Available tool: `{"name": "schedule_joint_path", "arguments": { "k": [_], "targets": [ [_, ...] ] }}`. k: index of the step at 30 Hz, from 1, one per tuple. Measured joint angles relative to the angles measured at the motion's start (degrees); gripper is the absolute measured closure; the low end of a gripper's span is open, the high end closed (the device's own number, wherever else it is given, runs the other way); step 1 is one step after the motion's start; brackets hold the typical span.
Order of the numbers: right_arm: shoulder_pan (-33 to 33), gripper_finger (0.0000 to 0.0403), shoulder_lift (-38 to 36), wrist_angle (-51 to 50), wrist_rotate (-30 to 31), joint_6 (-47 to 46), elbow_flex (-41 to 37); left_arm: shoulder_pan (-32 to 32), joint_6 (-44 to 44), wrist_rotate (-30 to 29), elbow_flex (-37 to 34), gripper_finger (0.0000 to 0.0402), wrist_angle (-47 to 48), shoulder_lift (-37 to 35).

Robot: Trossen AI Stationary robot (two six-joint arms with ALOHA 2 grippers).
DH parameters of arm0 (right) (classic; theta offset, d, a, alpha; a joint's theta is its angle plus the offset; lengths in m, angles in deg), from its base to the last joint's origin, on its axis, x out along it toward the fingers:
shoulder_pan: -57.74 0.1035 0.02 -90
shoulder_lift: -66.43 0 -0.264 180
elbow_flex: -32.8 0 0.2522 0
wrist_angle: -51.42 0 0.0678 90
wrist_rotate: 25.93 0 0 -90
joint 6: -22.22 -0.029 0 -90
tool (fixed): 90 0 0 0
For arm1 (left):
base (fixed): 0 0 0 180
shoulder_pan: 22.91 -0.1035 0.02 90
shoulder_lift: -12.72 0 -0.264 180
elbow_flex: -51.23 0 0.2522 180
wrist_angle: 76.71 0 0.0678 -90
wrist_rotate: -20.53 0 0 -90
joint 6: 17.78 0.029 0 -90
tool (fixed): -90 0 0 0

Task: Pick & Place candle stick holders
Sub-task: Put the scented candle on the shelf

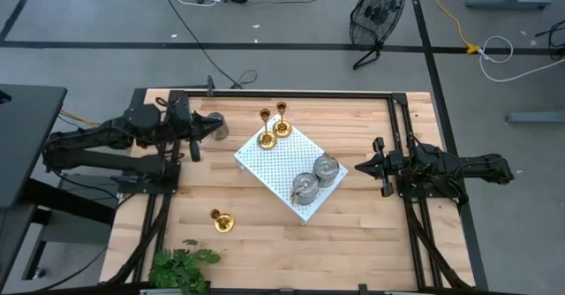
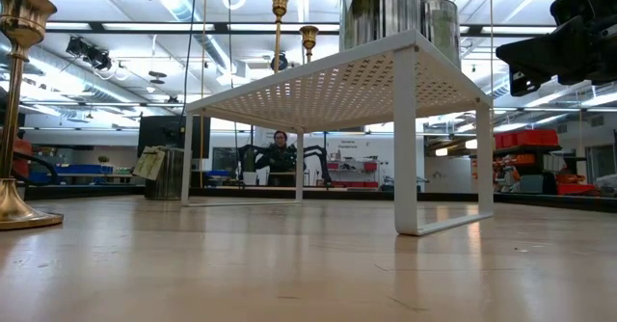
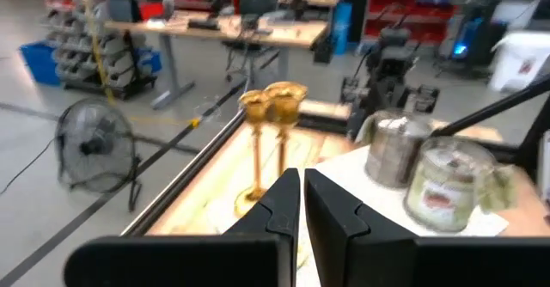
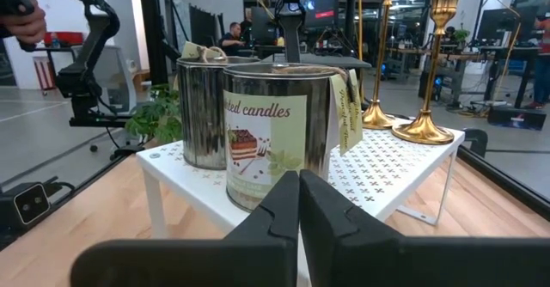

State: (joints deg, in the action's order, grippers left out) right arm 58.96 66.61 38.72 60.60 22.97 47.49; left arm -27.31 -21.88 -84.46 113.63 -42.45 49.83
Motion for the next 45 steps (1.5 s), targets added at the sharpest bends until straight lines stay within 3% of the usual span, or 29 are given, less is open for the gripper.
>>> {"name": "schedule_joint_path", "arguments": {
  "k": [13, 18, 45],
  "targets": [
    [0.0, 0.0387, 0.0, 0.0, 0.0, 0.0, 0.0, -8.8, 0.8, 2.8, 7.2, 0.0376, 12.4, 6.0],
    [0.0, 0.0387, 0.0, 0.0, 0.0, 0.0, 0.0, -12.2, 1.0, 5.9, 7.4, 0.0376, 13.9, 8.0],
    [0.0, 0.0387, 0.0, 0.0, 0.0, 0.0, 0.0, -27.8, 0.2, 5.6, 7.4, 0.0365, 32.4, 21.9]
  ]
}}
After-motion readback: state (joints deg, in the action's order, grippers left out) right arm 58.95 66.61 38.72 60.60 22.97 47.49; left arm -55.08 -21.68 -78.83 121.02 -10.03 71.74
